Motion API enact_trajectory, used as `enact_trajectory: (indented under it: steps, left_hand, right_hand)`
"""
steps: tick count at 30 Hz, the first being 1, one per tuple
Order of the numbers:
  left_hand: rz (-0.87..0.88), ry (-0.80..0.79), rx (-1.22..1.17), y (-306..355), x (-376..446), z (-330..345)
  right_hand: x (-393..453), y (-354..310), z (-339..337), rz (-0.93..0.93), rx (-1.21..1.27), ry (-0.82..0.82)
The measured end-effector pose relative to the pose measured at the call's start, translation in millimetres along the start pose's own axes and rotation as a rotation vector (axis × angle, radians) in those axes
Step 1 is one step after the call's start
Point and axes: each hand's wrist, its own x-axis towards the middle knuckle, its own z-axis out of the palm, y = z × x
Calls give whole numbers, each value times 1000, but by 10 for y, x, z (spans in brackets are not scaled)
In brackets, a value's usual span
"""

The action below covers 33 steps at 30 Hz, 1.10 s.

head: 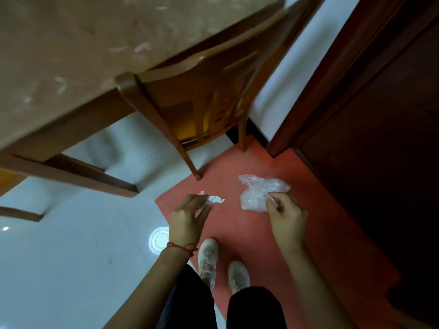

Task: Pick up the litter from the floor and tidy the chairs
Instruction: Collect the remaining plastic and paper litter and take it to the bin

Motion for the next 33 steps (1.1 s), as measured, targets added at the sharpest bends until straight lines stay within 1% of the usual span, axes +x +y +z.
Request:
enact_trajectory:
  steps: [2,8,15,20,26,33]
  left_hand:
    - [-28,66,9,140,-173,-178]
    - [-191,267,14,128,-802,-595]
    - [-369,450,13,-60,-1574,-1186]
    - [-451,563,37,-390,-2071,-1669]
    - [-584,667,44,-988,-2798,-2384]
    - [-730,783,102,-1733,-3632,-3278]
  right_hand:
    - [-55,-106,-83,-28,18,-53]
    - [-277,-508,-225,-176,57,-237]
    - [-716,-1059,-35,-347,51,-439]
    - [-1186,-1538,327,-408,55,-562]
    - [-1971,-2283,956,-566,46,-691]
    - [-2967,-3184,1776,-636,103,-872]
